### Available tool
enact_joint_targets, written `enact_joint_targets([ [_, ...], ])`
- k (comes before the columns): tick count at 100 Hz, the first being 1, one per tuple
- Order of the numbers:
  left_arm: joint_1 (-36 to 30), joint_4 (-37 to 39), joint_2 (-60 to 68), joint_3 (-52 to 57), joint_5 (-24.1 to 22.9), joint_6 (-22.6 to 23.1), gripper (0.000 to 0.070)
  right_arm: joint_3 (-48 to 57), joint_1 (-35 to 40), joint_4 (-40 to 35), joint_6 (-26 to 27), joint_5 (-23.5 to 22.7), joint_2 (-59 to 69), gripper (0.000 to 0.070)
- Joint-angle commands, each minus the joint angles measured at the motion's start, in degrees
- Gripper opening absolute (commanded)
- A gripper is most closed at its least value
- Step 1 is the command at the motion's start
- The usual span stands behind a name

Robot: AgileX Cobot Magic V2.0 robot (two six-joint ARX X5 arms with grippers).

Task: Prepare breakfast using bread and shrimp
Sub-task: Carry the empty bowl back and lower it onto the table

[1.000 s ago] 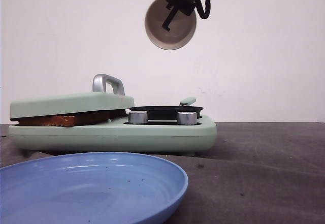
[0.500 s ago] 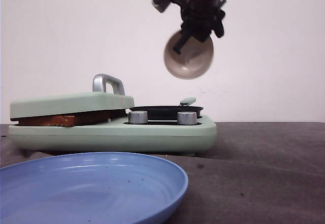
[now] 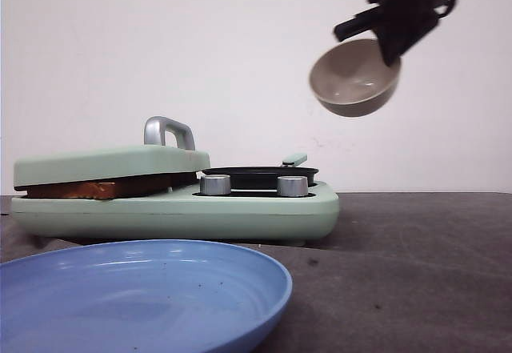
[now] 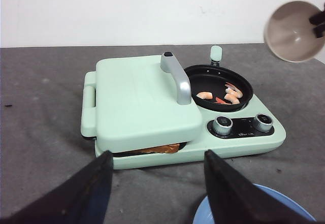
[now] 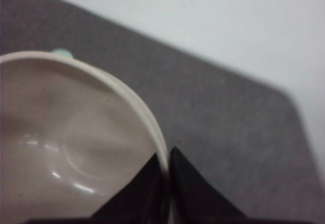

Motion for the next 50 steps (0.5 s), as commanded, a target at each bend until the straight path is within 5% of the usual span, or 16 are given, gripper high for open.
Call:
enact_joint_targets([
  [1,-0.04,0.44,-0.02,0.28,-0.2,0.87,0.0271,1.33,-2.01,-3.26,8.39,-4.81,-0.92,0.0003],
  [25,-0.04,0.72,-0.02,0.28,-0.2,0.87,0.0272,1.33,-11.39,-17.53,14.56,-22.01,-1.49,0.0003],
  [50,-0.04,0.74,-0.02,0.28,-0.2,0.9,0.0272,1.31,-16.79,-23.71,14.08,-28.2,-1.38,0.0003],
])
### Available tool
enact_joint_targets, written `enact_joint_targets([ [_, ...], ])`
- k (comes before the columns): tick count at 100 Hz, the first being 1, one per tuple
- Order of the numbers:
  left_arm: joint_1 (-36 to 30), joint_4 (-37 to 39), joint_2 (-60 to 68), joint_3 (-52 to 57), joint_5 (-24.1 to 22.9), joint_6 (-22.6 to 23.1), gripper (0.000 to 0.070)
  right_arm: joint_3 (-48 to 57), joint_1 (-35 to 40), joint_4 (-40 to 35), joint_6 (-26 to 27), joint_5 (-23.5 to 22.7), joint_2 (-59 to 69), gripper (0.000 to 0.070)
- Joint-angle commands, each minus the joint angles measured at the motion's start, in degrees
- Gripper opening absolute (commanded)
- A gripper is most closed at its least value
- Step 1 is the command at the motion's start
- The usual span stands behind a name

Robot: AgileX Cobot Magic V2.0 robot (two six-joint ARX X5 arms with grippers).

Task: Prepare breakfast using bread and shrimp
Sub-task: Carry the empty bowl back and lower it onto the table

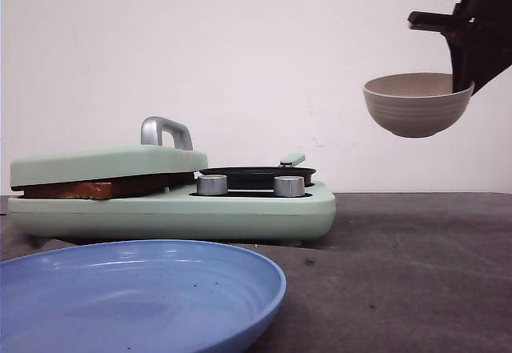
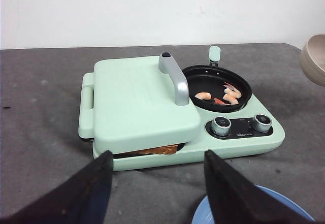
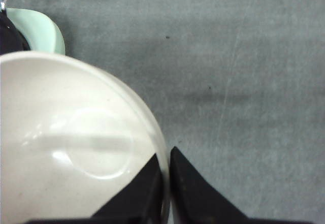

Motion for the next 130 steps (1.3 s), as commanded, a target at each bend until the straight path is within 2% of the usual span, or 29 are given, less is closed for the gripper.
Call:
enact_joint_targets([
  [1,-0.04,0.63,-0.02,0.28,-0.2,0.52,0.0272,1.27,-1.03,-1.42,0.5,-1.84,0.96,0.0003],
  [34,-0.04,0.66,-0.02,0.28,-0.2,0.57,0.0272,1.27,-3.45,-2.03,-0.04,-7.48,7.48,0.0003],
  [77,-0.04,0.61,-0.02,0.28,-0.22,0.74,0.0272,1.27,-3.34,0.59,-0.09,-7.45,17.31,0.0002],
  [130,-0.04,0.61,-0.02,0.28,-0.22,0.76,0.0272,1.27,-3.34,1.62,-0.09,-7.17,18.4,0.0003],
])
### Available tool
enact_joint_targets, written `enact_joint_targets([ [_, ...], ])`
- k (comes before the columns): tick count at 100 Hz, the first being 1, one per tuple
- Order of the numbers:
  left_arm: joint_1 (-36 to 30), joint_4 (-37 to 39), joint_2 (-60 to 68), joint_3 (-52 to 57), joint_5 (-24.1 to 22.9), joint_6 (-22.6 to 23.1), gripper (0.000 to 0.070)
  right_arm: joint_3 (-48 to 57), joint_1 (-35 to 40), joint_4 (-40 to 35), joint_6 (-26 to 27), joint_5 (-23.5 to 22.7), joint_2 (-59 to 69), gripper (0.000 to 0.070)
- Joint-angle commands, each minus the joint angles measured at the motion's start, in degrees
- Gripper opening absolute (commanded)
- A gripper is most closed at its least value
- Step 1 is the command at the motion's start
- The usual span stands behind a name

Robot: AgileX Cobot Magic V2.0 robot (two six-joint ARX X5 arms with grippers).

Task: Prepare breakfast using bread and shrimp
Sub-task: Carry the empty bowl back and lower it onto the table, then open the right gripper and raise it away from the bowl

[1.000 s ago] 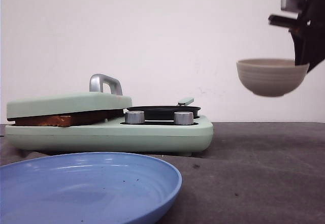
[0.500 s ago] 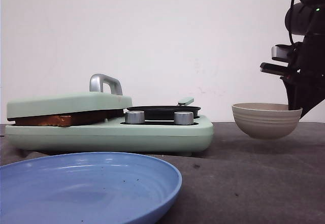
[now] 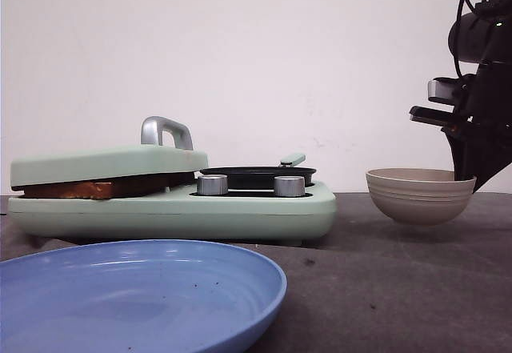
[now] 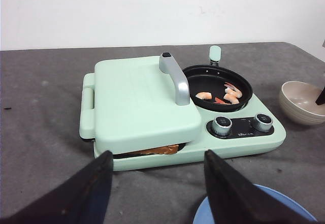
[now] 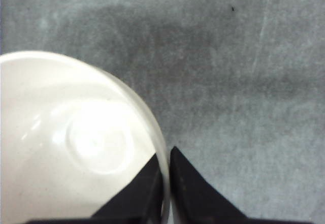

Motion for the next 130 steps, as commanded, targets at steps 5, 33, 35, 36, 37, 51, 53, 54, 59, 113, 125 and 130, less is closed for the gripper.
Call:
enact_joint_targets([
  [5,-0.04,0.59,-0.02,0.28,-0.17,0.35,0.0272,1.27,0.17,0.63,-0.04,0.04,1.4,0.0003],
  [33,-0.04,0.46,-0.02,0.28,-0.17,0.35,0.0271,1.27,0.2,0.57,-0.63,-0.15,1.4,0.026],
  [35,-0.04,0.46,-0.02,0.28,-0.17,0.35,0.0272,1.27,0.2,0.57,-0.66,-0.15,1.4,0.0276],
  [36,-0.04,0.46,-0.02,0.28,-0.17,0.35,0.0272,1.27,0.2,0.57,-0.66,-0.15,1.4,0.0287],
  [37,-0.04,0.46,-0.02,0.28,-0.17,0.35,0.0272,1.27,0.2,0.57,-0.66,-0.15,1.4,0.0292],
  [51,-0.04,0.48,-0.02,0.28,-0.17,0.35,0.0272,1.27,0.17,0.11,-1.05,-0.28,1.27,0.0297],
  [53,-0.04,0.48,-0.02,0.28,-0.17,0.35,0.0272,1.27,0.17,-0.07,-1.18,-0.35,1.11,0.0297],
  [54,-0.04,0.46,-0.02,0.28,-0.17,0.35,0.0272,1.27,0.2,-0.11,-1.25,-0.44,1.05,0.0297],
  [59,-0.04,0.48,-0.02,0.28,-0.17,0.35,0.0272,1.29,0.17,-0.24,-1.77,-0.98,0.7,0.0297],
  [113,-0.04,0.63,-0.02,0.28,-0.15,-0.11,0.0271,1.29,0.55,0.22,-4.02,-11.78,-18.71,0.0293],
  [125,-0.04,0.66,-0.02,0.28,-0.15,-0.2,0.0271,1.25,1.44,-0.74,-6.51,-12.2,-25.22,0.0252],
  [130,-0.04,0.63,-0.02,0.28,-0.15,-0.33,0.0268,1.05,1.95,-1.14,-6.73,-12.28,-27.78,0.0233],
])
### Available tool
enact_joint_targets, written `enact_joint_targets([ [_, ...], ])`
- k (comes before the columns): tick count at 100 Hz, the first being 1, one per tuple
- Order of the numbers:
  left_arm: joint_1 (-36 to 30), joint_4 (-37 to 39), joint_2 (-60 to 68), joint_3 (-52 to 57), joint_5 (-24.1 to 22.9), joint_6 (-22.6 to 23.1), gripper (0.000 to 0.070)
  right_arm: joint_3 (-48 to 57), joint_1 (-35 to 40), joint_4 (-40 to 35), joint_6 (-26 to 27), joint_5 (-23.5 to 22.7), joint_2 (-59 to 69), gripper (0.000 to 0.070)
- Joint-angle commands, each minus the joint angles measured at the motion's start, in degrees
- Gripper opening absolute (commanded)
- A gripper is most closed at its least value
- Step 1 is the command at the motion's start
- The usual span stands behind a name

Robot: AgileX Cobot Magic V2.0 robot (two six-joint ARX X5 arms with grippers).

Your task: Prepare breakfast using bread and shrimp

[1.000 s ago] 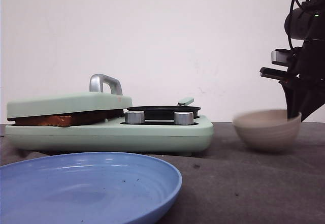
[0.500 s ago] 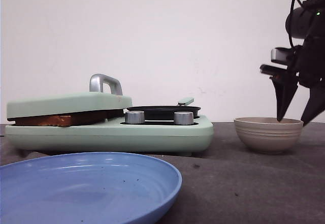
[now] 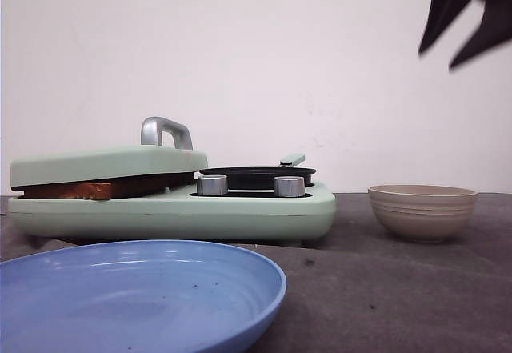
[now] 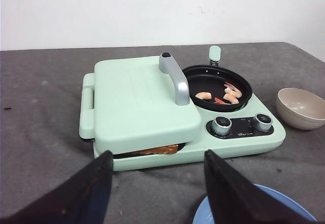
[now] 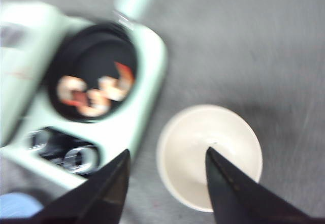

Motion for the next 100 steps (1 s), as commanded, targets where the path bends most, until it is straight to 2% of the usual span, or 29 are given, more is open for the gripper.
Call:
enact_joint_targets([
  [1,-0.04,0.63,-0.02,0.28,-0.15,-0.33,0.0267,0.94,0.72,-0.24,-2.03,-0.22,-2.54,0.0227],
  [7,-0.04,0.66,-0.02,0.28,-0.15,-1.03,0.0237,0.11,1.4,0.07,-2.21,-0.24,-5.66,0.014],
  [14,-0.04,0.66,-0.02,0.28,-0.15,-1.64,0.0096,-1.88,2.25,1.4,-2.21,-0.66,-9.57,0.0009],
  [18,-0.04,0.66,-0.02,0.28,-0.13,-1.64,0.0,-3.5,2.75,2.4,-2.21,-1.01,-11.98,0.0],
  [30,-0.04,0.68,-0.02,0.28,-0.11,-2.29,0.0,-9.94,4.63,5.49,-2.21,-1.9,-19.61,0.0],
  [45,-0.04,1.79,0.0,0.28,0.9,-1.88,0.0,-21.35,8.09,13.25,-1.55,-1.99,-31.3,0.0],
  [56,-0.04,3.67,0.02,0.24,2.86,-4.85,0.0,-29.22,10.16,17.66,0.26,-1.62,-39.32,0.0],
  [66,-0.04,5.88,0.04,-0.48,4.31,-7.82,0.0,-34.84,11.67,18.69,0.22,-1.6,-45.83,0.0],
  [89,-0.04,6.97,-1.2,-2.78,4.55,-8.81,0.0,-44.78,13.09,18.53,2.19,-1.51,-59.06,0.0],
  [100,-0.04,7.19,-4.15,-4.37,3.72,-9.42,0.0,-48.76,13.09,18.4,3.87,0.15,-65.09,0.0],
])
